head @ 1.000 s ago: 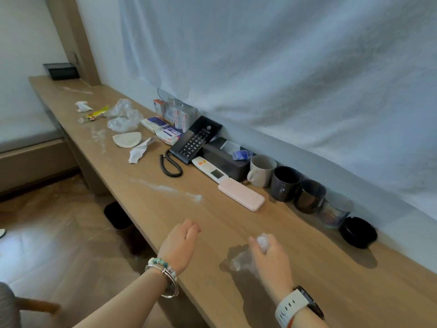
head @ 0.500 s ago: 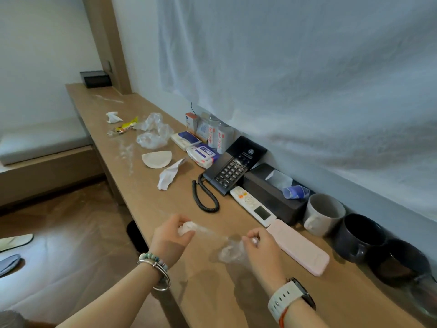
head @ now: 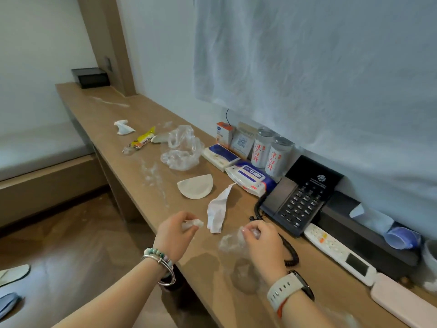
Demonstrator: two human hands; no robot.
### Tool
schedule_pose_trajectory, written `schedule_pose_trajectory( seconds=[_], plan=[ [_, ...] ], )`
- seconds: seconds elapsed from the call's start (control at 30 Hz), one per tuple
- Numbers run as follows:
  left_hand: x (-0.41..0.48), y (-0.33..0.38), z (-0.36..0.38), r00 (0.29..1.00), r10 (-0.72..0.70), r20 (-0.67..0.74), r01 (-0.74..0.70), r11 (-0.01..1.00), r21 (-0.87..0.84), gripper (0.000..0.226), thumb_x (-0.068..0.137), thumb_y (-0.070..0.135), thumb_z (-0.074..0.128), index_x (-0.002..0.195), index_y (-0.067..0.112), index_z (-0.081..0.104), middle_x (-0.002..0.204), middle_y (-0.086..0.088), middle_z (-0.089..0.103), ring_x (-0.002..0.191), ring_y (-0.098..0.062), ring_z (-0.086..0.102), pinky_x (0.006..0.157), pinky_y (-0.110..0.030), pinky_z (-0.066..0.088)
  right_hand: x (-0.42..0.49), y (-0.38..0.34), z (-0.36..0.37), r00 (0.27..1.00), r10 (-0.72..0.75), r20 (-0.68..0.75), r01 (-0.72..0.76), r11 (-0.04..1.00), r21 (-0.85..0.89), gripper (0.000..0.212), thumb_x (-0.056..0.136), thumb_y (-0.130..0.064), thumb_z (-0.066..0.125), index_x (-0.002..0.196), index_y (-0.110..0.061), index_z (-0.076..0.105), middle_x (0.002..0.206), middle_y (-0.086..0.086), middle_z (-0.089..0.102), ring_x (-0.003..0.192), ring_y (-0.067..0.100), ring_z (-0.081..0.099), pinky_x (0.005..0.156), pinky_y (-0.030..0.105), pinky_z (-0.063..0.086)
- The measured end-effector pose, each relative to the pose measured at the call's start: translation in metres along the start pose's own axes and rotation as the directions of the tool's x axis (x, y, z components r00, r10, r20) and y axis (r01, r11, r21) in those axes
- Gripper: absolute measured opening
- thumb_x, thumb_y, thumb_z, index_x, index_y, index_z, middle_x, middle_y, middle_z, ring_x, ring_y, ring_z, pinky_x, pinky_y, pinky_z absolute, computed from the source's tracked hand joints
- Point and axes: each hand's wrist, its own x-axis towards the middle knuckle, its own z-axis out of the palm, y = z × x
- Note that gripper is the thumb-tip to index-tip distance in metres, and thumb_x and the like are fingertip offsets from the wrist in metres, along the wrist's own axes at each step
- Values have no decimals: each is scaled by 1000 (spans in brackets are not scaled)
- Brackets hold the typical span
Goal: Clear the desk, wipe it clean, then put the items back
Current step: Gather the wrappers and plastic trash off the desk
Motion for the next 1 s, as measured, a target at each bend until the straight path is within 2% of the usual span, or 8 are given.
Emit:
schedule_pose_trajectory(
  seconds=[0.17, 0.3, 0.43, 0.57, 0.67, 0.8, 0.9, 1.0],
  plan=[
    [58, -27, -14, 998, 64, -4, -64, 997, 40, 13, 88, 24, 61, 99, 17, 63, 97, 4, 56, 89, -10, 52, 69, -18, 30, 38, -23, 39, 995, 6, -95, -2, 999, 36, 3, 94, -22, 53, 92, -19, 54, 96, -6, 53, 81, -1, 50, 60, 11, 40],
    [102, -32, -11, 993, 120, 19, -121, 991, 63, 15, 89, 27, 60, 100, 18, 63, 95, 6, 57, 85, -8, 49, 68, -19, 31, 81, -31, 63, 984, -35, -177, 38, 999, 16, 3, 96, -23, 49, 97, -22, 53, 88, -15, 48, 76, -3, 48, 70, 20, 49],
    [143, -31, 2, 990, 137, 12, -138, 983, 124, 15, 87, 29, 60, 98, 21, 66, 97, 6, 63, 97, -16, 53, 74, -26, 36, 127, -22, 82, 973, -185, -141, 137, 946, -294, 21, 97, -32, 45, 113, -22, 54, 101, -11, 52, 92, 2, 51, 74, 19, 47],
    [176, -34, 21, 985, 143, 101, -170, 918, 358, 21, 89, 33, 54, 109, 31, 61, 117, 13, 54, 119, -17, 38, 88, -27, 27, 153, -2, 108, 990, -115, 85, 143, 772, -619, 39, 98, -36, 41, 136, -25, 41, 140, -2, 44, 134, 17, 34, 108, 36, 35],
    [190, -46, 37, 976, 154, 152, -203, 893, 402, 22, 89, 33, 54, 109, 30, 62, 137, 10, 41, 132, -19, 27, 104, -32, 20, 157, 19, 126, 988, -79, 134, 150, 714, -684, 43, 77, -49, 66, 108, -19, 64, 119, 4, 66, 115, 24, 59, 92, 43, 48],
    [199, -61, 48, 952, 147, 270, -264, 839, 475, 22, 93, 36, 48, 111, 28, 58, 156, 2, 9, 144, -24, 0, 115, -43, 6, 155, 28, 131, 987, -23, 156, 127, 699, -703, 60, 72, -63, 37, 105, -24, 69, 114, 1, 68, 105, 21, 65, 81, 40, 54],
    [207, -62, 48, 937, 106, 333, -286, 782, 554, 23, 95, 40, 42, 114, 32, 51, 157, 2, -10, 143, -27, -16, 113, -50, -8, 157, 27, 132, 989, -36, 141, 127, 681, -721, 60, 73, -63, 34, 107, -26, 68, 111, -1, 69, 101, 21, 66, 80, 40, 54],
    [217, -65, 45, 916, 112, 385, -333, 747, 575, 23, 95, 42, 42, 113, 31, 52, 157, 0, -12, 142, -31, -19, 111, -54, -12, 156, 27, 133, 991, -45, 128, 124, 675, -727, 55, 74, -62, 36, 107, -27, 63, 106, -3, 70, 96, 19, 67, 76, 37, 55]
  ],
)
